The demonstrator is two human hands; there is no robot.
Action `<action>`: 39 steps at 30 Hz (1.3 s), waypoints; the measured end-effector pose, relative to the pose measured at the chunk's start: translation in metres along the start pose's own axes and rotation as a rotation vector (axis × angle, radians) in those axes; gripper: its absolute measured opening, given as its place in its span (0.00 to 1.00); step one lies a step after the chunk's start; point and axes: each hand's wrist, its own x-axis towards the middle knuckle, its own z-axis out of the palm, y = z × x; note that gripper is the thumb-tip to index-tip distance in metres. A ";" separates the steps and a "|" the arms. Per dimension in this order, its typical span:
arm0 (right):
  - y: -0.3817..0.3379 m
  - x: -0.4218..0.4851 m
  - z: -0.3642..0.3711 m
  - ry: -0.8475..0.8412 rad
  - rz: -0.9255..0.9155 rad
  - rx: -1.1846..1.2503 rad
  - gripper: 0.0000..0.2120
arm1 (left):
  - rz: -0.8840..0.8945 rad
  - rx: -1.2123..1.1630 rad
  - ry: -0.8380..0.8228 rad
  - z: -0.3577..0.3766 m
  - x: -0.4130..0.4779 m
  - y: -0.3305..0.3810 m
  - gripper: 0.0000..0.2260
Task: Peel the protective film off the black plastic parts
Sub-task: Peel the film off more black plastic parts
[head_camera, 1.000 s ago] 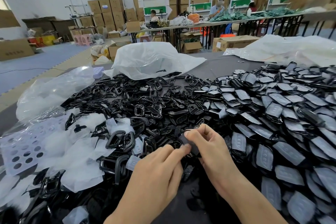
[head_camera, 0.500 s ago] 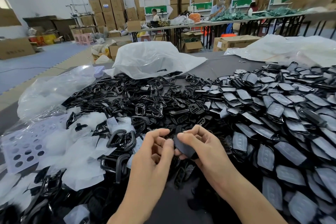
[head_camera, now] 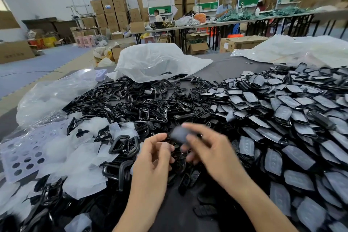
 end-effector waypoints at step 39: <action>0.014 -0.013 0.018 -0.080 -0.088 -0.336 0.12 | 0.260 0.560 -0.206 -0.020 0.007 -0.020 0.05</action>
